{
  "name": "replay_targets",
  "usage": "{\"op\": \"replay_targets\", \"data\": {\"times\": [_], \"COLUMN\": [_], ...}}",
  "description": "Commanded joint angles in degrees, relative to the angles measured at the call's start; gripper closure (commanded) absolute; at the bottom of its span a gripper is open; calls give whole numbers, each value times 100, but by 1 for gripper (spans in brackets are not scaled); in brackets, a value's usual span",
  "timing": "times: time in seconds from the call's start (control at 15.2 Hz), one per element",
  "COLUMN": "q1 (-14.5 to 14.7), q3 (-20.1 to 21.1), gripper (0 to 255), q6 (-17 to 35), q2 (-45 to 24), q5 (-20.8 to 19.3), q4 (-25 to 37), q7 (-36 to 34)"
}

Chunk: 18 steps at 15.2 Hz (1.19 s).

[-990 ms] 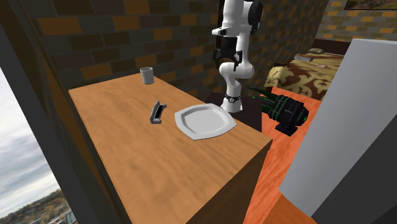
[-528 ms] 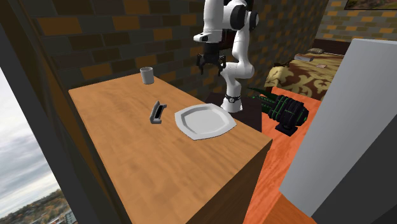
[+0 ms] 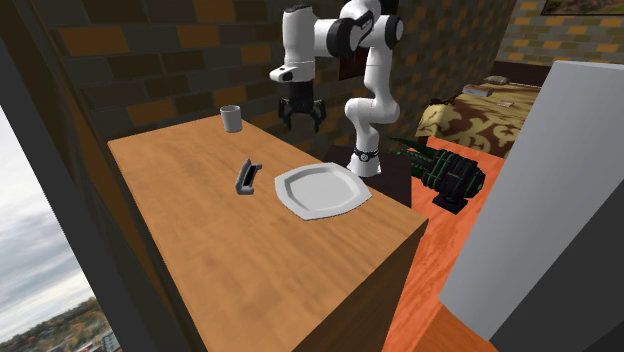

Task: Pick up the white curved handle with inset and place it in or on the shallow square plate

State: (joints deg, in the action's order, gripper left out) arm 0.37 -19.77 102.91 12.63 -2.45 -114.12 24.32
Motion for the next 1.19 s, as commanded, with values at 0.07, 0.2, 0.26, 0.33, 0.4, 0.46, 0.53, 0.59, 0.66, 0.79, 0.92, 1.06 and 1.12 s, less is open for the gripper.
{"op": "replay_targets", "data": {"times": [0.07,0.2,0.26,0.33,0.4,0.46,0.53,0.59,0.66,0.79,0.92,1.06,1.12], "q1": [-55,-121,-168,-223,-292,-369,-458,-554,-659,-902,-1183,-1241,-1222], "q3": [-267,-395,-446,-488,-517,-538,-547,-550,-545,-501,-430,-397,-396], "gripper": [0,0,0,0,0,0,0,0,0,0,0,0,0], "q6": [11,-32,-67,-112,-167,-232,-308,-396,-495,-734,-1041,-1034,-945], "q2": [-713,-1225,-1488,-1756,-2029,-2306,-2587,-2873,-3166,-3773,-4433,-4572,-4552], "q5": [226,424,531,642,755,868,980,1091,1199,1400,1585,1613,1608], "q4": [573,1020,1260,1513,1779,2059,2356,2670,3004,3747,4631,4748,4639], "q7": [609,985,1169,1349,1524,1691,1850,2001,2141,2387,2582,2620,2625]}}
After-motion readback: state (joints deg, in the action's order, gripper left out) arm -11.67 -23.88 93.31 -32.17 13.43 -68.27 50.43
